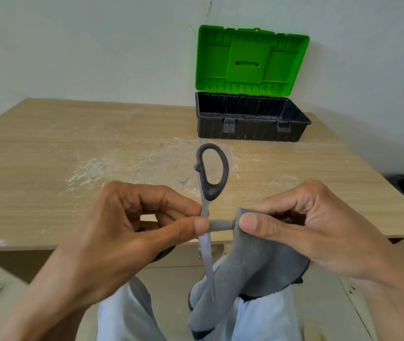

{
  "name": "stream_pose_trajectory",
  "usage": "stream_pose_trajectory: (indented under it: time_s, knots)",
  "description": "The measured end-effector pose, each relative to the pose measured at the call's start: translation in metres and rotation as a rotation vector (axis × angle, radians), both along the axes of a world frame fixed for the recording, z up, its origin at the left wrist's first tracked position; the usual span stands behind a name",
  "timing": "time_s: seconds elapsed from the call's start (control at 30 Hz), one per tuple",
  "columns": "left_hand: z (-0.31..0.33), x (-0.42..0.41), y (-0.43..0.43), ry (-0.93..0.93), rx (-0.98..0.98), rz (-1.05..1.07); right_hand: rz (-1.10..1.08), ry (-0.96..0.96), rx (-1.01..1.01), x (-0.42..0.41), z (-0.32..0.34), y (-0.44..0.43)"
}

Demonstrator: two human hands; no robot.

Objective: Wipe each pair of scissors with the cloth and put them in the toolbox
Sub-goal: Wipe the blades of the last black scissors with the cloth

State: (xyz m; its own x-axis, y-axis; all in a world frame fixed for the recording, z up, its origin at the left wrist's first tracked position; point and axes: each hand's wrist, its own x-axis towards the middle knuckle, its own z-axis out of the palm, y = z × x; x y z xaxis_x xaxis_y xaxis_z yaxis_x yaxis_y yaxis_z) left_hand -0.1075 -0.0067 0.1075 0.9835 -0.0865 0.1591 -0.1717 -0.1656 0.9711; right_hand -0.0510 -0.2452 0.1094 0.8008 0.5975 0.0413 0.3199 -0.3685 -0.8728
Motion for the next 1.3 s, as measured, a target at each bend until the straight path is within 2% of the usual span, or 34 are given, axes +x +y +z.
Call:
stream_pose_trajectory:
  time_s: [0.2,0.33,0.43,0.53,0.6,0.77,0.93,1.17,1.3]
  knots:
    - [-0.013,-0.001,0.005,-0.209,0.267,0.062,-0.014,0.302,0.106,0.002,-0.001,0.006]
    - [-0.013,0.002,0.005,-0.300,0.333,0.085,-0.075,0.380,0.163,0.001,-0.001,0.005]
    - [-0.012,0.002,0.004,-0.293,0.354,0.080,-0.117,0.386,0.199,0.000,-0.003,0.003]
    - [-0.013,0.001,-0.001,-0.218,0.231,0.079,-0.160,0.373,0.233,-0.001,-0.003,0.003]
    - [-0.012,0.000,-0.006,-0.163,0.141,0.137,-0.180,0.363,0.244,-0.002,-0.004,0.004]
    - [-0.008,0.006,-0.021,-0.057,0.071,0.289,-0.222,0.353,0.286,-0.006,-0.007,0.007]
    - [-0.014,0.009,-0.024,-0.137,0.129,0.370,-0.239,0.385,0.315,-0.006,-0.011,0.010]
    - [-0.020,0.009,-0.020,-0.091,0.315,0.382,-0.260,0.367,0.348,-0.007,-0.014,0.010]
    - [-0.019,0.005,-0.024,-0.071,0.286,0.415,-0.291,0.300,0.357,-0.008,-0.015,0.011]
